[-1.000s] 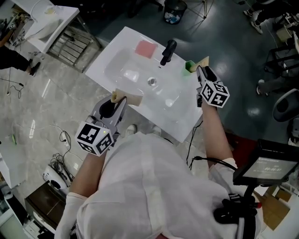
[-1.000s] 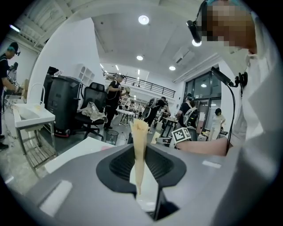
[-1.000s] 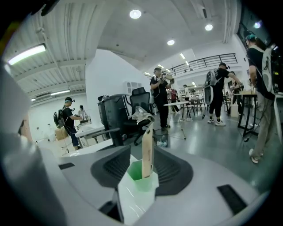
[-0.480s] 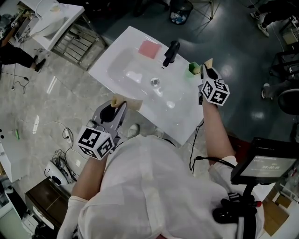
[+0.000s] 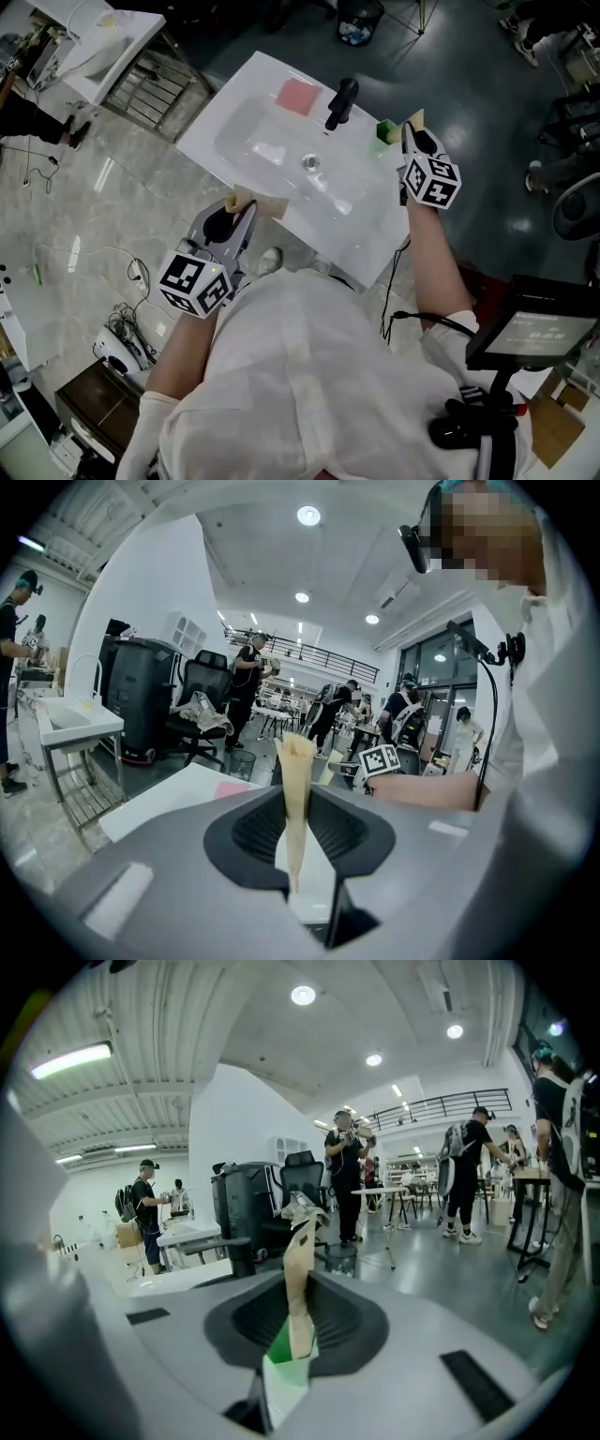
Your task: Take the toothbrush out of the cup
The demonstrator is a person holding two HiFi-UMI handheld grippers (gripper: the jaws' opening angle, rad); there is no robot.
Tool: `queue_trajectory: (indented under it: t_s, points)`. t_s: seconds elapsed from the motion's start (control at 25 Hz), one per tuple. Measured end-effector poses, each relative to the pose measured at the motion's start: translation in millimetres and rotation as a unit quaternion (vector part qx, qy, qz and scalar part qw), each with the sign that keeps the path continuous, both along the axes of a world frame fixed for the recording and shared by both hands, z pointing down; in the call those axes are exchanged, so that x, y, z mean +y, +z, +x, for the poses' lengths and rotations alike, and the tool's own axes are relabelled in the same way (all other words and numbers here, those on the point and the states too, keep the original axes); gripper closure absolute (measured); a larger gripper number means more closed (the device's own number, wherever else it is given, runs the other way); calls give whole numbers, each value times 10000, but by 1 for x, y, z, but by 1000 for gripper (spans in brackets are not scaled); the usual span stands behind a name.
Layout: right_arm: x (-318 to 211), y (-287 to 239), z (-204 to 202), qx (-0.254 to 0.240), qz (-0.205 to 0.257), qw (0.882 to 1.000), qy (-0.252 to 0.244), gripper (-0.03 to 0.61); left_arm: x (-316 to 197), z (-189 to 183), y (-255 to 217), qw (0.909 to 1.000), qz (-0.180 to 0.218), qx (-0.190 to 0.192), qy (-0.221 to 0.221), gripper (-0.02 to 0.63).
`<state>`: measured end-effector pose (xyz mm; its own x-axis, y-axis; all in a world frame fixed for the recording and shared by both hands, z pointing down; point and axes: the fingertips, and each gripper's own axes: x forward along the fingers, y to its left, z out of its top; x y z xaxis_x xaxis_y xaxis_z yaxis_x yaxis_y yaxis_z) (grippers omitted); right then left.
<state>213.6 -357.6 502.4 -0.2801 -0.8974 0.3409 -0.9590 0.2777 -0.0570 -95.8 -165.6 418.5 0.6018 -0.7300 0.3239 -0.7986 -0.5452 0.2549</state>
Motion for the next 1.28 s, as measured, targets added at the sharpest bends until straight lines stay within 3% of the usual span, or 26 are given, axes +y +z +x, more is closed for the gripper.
queue_trajectory:
  t_s: [0.64, 1.0, 1.28]
  points:
    - [5, -53, 2, -119, 445, 9989, -58, 529, -24, 8, 2, 9994, 78, 120, 302, 537]
    - [60, -119, -13, -170, 831, 9964, 52, 529, -10, -7, -21, 9968, 356, 332, 628, 537]
    - [94, -122, -14, -125, 753, 9969, 193, 529, -17, -2, -22, 9936, 403, 439, 963, 537]
